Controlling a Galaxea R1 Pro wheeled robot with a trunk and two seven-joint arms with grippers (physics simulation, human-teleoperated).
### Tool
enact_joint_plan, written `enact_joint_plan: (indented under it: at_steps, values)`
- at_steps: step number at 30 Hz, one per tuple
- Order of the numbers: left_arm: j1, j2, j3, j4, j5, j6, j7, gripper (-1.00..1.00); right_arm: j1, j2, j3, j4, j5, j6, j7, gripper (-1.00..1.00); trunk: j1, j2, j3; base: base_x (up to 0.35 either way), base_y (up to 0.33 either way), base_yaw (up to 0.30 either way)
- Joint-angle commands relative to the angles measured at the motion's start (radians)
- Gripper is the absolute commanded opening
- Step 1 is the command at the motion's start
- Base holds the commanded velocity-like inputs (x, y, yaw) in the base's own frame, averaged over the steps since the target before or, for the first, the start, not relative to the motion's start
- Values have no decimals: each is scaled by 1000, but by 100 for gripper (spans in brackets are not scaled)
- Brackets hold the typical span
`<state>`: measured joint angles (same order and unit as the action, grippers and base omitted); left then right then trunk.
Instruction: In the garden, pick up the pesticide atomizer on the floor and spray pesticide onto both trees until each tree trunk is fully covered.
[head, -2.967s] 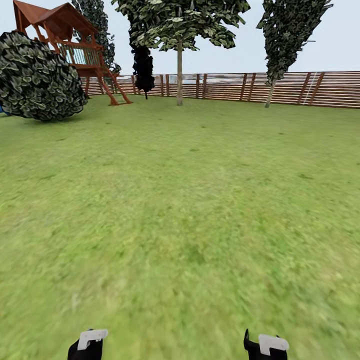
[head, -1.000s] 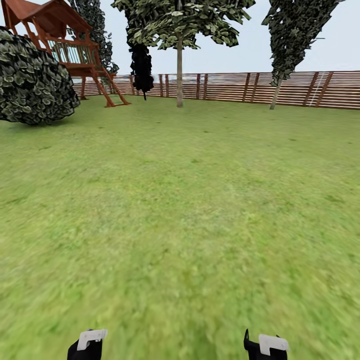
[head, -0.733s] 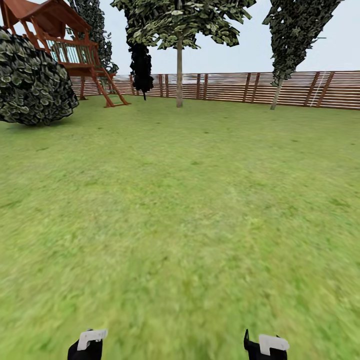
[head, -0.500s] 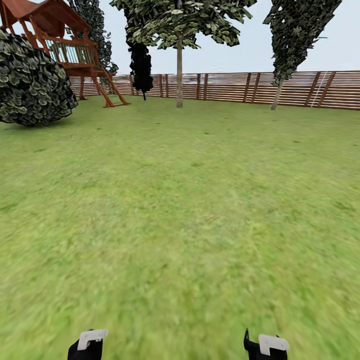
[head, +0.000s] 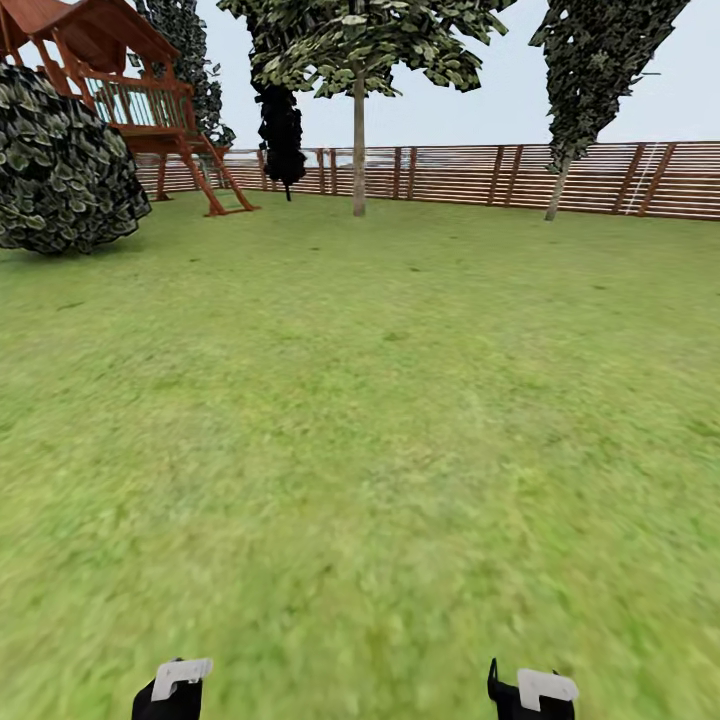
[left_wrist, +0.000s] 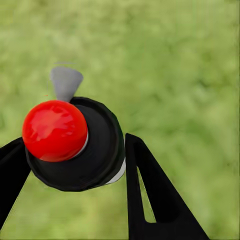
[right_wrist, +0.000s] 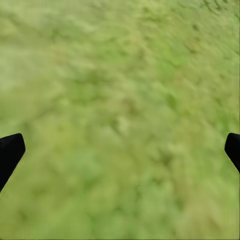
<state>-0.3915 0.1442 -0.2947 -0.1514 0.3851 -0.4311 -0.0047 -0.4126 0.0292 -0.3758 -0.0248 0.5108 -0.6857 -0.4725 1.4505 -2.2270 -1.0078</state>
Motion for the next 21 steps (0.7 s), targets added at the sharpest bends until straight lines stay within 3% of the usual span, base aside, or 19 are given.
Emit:
enact_joint_plan:
  at_steps: [1,21]
  values:
    - [0,0,0,0,0,0,0,-100,0,0,0,0,0,0,0,100,0,0,0,340,0,0]
    - [0,0,0,0,0,-1,0,-100,0,0,0,0,0,0,0,100,0,0,0,340,0,0]
